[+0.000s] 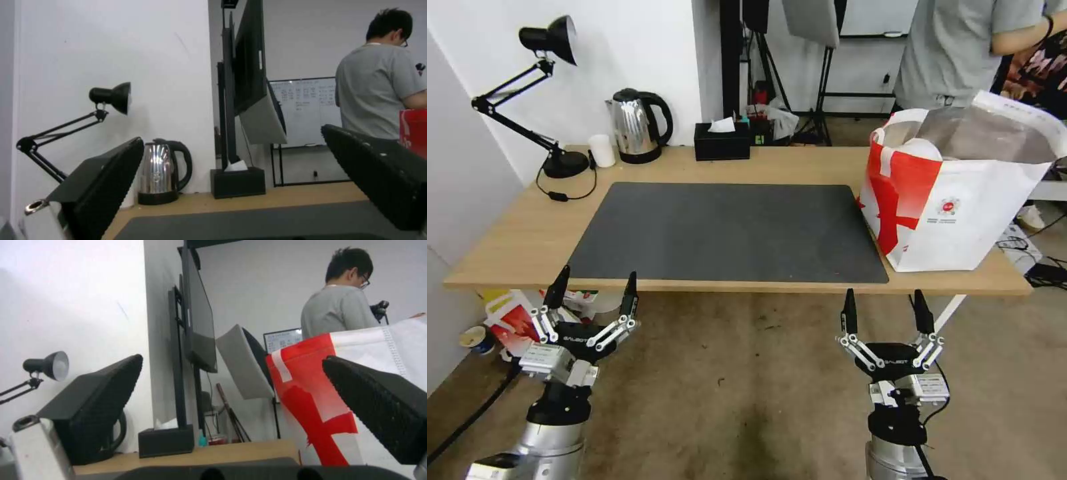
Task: Pick up the trash from the table and place it into the takeout bag.
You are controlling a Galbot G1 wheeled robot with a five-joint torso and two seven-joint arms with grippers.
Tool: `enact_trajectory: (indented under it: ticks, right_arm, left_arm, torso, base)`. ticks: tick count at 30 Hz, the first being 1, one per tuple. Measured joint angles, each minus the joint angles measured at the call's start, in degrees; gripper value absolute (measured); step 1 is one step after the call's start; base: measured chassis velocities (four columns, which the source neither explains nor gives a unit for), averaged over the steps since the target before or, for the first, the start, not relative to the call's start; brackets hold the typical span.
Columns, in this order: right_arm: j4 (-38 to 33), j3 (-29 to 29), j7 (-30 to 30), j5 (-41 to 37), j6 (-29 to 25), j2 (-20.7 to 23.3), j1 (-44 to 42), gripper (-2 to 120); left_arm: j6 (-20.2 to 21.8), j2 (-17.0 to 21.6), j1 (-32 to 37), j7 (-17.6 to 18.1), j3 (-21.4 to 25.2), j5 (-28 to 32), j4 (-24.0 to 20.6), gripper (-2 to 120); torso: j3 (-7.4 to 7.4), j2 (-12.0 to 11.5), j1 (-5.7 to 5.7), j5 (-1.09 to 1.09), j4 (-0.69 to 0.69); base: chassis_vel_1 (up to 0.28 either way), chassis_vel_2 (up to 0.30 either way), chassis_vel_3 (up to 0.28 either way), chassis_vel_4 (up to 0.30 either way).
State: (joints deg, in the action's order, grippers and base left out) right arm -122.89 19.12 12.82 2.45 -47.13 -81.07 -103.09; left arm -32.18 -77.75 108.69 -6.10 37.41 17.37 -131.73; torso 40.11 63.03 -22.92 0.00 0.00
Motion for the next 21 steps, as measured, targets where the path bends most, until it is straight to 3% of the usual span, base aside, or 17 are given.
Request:
enact_trajectory:
  ticks: [10,16,21]
  right_arm:
    - [0.0,0.0,0.0,0.0,0.0,0.0,0.0,100]
    - [0.0,0.0,0.0,0.0,0.0,0.0,0.0,100]
    - [0.0,0.0,0.0,0.0,0.0,0.0,0.0,100]
  left_arm:
    - [-4.9,-0.1,0.0,0.3,0.3,-0.7,2.1,100]
    - [-11.3,-0.3,0.8,0.4,0.9,-0.6,5.1,100]
    - [-12.8,-0.6,1.0,0.4,0.5,-0.8,6.3,100]
  torso:
    - [0.00,0.0,0.00,0.00,0.00]
    - [0.00,0.0,0.00,0.00,0.00]
    - [0.00,0.0,0.00,0.00,0.00]
  base:
    - [0.000,0.000,0.000,0.000]
    - [0.000,0.000,0.000,0.000]
    - [0.000,0.000,0.000,0.000]
